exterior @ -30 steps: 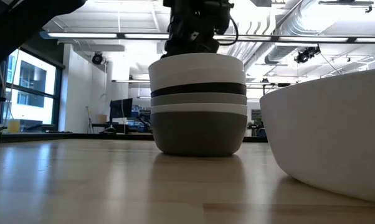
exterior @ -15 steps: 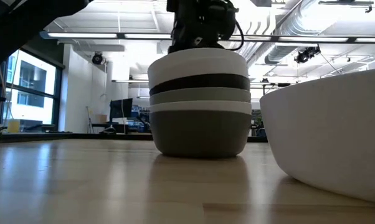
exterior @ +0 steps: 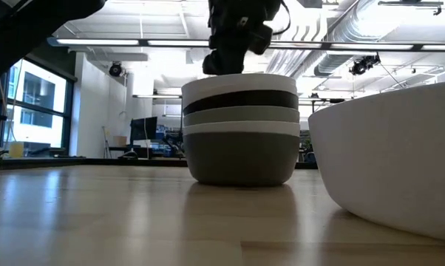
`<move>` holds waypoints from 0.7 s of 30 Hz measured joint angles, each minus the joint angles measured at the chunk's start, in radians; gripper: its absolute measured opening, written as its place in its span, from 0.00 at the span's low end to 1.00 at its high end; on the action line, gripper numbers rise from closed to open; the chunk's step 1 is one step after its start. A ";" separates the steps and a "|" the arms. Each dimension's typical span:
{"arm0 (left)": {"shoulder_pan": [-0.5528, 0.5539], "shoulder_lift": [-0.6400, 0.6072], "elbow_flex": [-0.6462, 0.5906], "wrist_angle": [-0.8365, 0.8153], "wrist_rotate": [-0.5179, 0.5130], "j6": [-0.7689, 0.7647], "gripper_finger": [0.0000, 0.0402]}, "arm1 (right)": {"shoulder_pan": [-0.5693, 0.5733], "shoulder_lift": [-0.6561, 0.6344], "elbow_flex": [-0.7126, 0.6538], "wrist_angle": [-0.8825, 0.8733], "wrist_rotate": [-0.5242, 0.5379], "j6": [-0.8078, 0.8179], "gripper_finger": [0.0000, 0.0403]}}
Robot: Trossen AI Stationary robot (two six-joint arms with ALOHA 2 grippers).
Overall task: Nest bowls inside each other
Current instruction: Stack the white bowl on top of the white bowl
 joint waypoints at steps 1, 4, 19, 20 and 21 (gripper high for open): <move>0.001 -0.001 0.002 0.001 0.001 0.002 0.34 | 0.000 0.000 0.000 0.000 0.000 0.000 0.06; 0.005 -0.004 0.002 -0.023 0.000 0.018 0.41 | 0.000 0.000 0.000 0.000 0.000 0.012 0.06; -0.074 -0.113 0.002 0.011 0.056 0.162 0.44 | 0.032 -0.025 0.000 0.000 -0.129 0.129 0.06; -0.083 -0.121 0.002 0.018 0.056 0.168 0.44 | 0.034 -0.029 0.000 0.000 -0.129 0.119 0.06; -0.097 -0.125 0.002 0.023 0.056 0.176 0.44 | 0.035 -0.034 0.000 0.000 -0.130 0.099 0.06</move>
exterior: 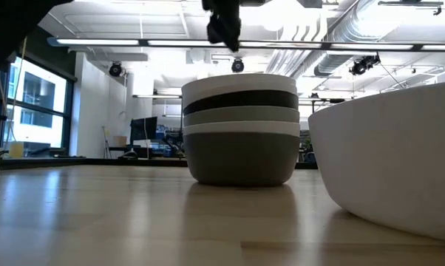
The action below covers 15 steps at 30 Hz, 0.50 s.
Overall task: Nest bowls inside each other
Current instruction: Stack the white bowl on top of the white bowl
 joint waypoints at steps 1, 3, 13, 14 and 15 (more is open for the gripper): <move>-0.016 -0.001 0.000 0.019 0.001 0.008 0.44 | 0.000 -0.007 0.000 0.000 -0.006 -0.032 0.06; -0.047 -0.001 0.000 0.059 0.005 0.023 0.44 | 0.000 -0.027 0.000 0.000 -0.042 -0.089 0.06; -0.172 0.000 -0.001 0.336 0.065 0.020 0.44 | 0.000 -0.133 0.000 0.000 -0.141 -0.054 0.06; -0.179 0.001 -0.001 0.366 0.068 0.007 0.44 | 0.000 -0.142 0.000 0.000 -0.125 -0.069 0.06; -0.185 0.001 -0.001 0.387 0.074 -0.002 0.44 | 0.000 -0.152 0.000 0.000 -0.118 -0.084 0.06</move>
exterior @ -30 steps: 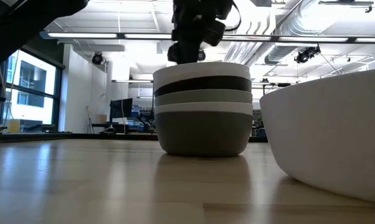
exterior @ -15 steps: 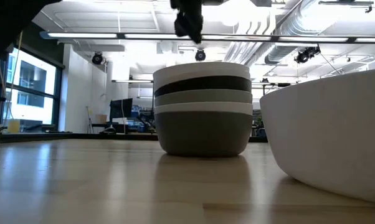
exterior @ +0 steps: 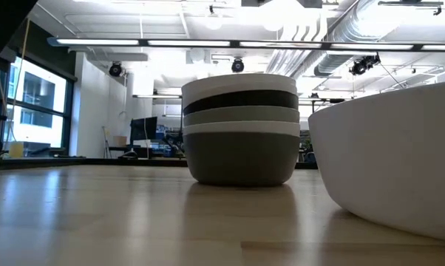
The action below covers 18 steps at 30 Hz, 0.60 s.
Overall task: Nest bowls inside each other
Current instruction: Stack the white bowl on top of the white bowl
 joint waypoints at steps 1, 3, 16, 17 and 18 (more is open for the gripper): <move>-0.005 0.000 0.000 0.020 0.003 -0.009 0.44 | 0.000 -0.009 0.000 0.000 0.002 -0.020 0.06; -0.013 0.000 0.000 0.042 0.002 -0.012 0.44 | 0.000 -0.028 0.000 0.003 -0.020 -0.068 0.06; -0.066 0.001 0.000 0.204 -0.016 0.067 0.44 | 0.000 -0.148 0.002 0.189 -0.158 -0.218 0.06; -0.066 0.001 0.000 0.216 -0.015 0.066 0.44 | 0.000 -0.148 0.002 0.216 -0.092 -0.188 0.06; -0.066 0.001 0.000 0.227 -0.014 0.059 0.44 | 0.000 -0.146 0.002 0.234 -0.023 -0.156 0.06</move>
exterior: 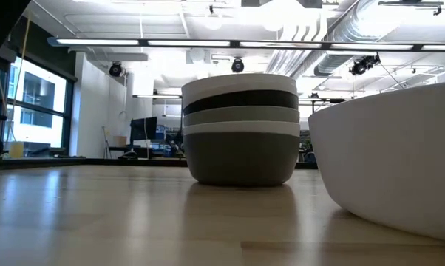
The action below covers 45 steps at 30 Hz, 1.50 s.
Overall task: Nest bowls inside each other
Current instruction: Stack the white bowl on top of the white bowl
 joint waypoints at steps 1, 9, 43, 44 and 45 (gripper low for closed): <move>0.000 0.000 0.000 0.009 0.000 -0.010 0.44 | 0.000 0.004 0.000 0.006 0.043 0.023 0.06; 0.000 0.001 0.000 0.091 -0.001 -0.129 0.44 | 0.001 0.037 -0.001 -0.017 -0.523 -0.170 0.06; -0.001 0.001 0.000 0.115 -0.007 -0.222 0.44 | -0.004 0.022 -0.297 -0.233 0.008 0.360 0.06; -0.001 0.001 0.000 0.115 -0.007 -0.220 0.44 | -0.005 0.011 -0.347 -0.232 -0.018 0.382 0.06; -0.001 0.001 0.000 0.115 -0.007 -0.220 0.44 | -0.005 -0.002 -0.402 -0.234 -0.040 0.405 0.06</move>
